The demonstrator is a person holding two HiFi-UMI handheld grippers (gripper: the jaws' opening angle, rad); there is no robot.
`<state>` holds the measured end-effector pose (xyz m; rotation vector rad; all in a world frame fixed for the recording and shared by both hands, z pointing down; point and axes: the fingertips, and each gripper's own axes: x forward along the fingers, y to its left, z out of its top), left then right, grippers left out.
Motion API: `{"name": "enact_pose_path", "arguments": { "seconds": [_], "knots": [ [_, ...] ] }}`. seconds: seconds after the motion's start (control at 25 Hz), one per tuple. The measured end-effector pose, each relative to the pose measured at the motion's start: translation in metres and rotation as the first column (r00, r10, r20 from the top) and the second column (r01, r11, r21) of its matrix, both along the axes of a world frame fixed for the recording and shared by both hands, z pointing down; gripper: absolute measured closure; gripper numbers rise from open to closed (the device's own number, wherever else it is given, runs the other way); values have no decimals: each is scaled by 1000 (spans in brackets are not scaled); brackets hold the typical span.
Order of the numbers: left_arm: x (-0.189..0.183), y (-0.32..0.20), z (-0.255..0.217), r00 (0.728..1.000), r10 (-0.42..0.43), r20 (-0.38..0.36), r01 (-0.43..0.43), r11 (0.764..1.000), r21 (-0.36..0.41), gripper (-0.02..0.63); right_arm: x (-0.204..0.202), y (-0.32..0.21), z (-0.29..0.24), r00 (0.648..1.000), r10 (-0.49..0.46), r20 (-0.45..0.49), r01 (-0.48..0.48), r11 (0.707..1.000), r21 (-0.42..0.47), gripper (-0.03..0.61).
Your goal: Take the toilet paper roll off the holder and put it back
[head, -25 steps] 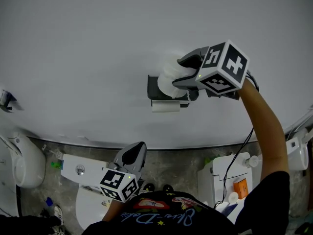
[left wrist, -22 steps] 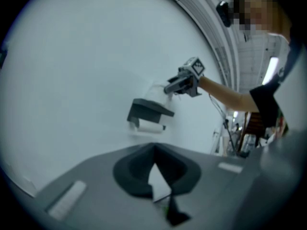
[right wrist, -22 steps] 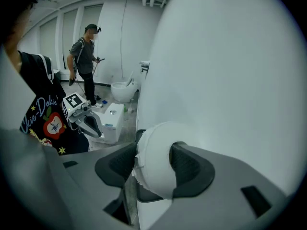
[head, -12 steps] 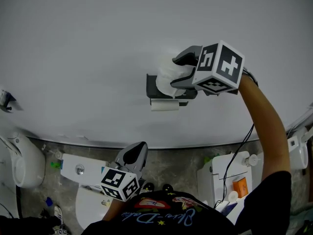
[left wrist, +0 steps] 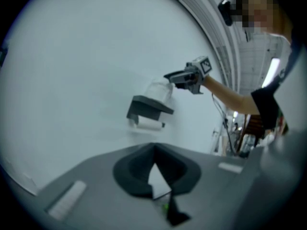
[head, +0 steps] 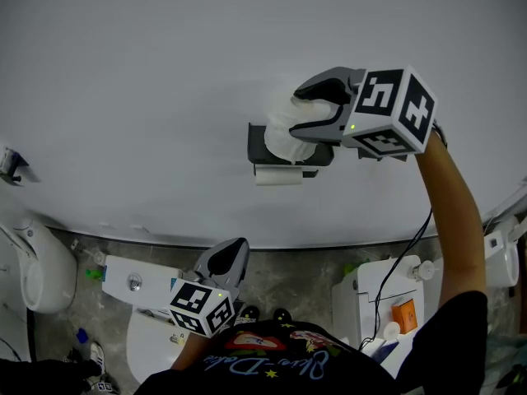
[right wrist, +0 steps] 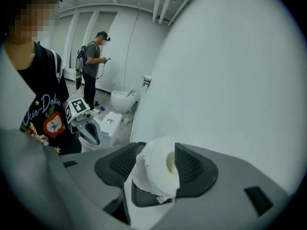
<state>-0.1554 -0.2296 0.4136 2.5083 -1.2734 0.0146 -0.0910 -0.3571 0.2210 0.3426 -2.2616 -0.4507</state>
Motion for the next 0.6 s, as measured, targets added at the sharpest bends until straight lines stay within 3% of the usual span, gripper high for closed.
{"name": "enact_pose_path", "arguments": {
  "seconds": [0.12, 0.2, 0.28, 0.32, 0.44, 0.52, 0.56, 0.6],
  "knots": [
    [1, -1, 2, 1000, 4, 5, -4, 1000, -3, 615, 1, 12, -21, 980, -19, 200, 11, 999, 42, 350],
    [1, -2, 3, 1000, 3, 9, -2, 1000, -4, 615, 9, 26, -45, 919, -28, 393, -37, 987, 157, 351],
    [-1, -4, 2, 1000, 0, 13, 0, 1000, -4, 615, 24, 42, -58, 842, -30, 539, -149, 946, 286, 351],
    [-1, -5, 2, 1000, -1, 16, 1, 1000, -3, 615, 32, 52, -58, 800, -18, 600, -209, 929, 306, 351],
    [1, -9, 2, 1000, 5, 23, -5, 1000, -4, 615, 45, 78, -41, 661, 37, 750, -302, 928, 221, 353],
    [6, -13, 2, 1000, 15, 23, -15, 1000, -5, 615, 54, 85, -21, 593, 95, 799, -362, 918, 160, 356],
    [8, -14, 2, 1000, 18, 22, -18, 1000, -4, 615, 60, 86, -11, 570, 127, 812, -403, 904, 142, 389],
    [9, -15, 2, 1000, 19, 21, -19, 1000, -2, 615, 67, 88, -1, 545, 153, 825, -439, 890, 126, 500]
  ]
}}
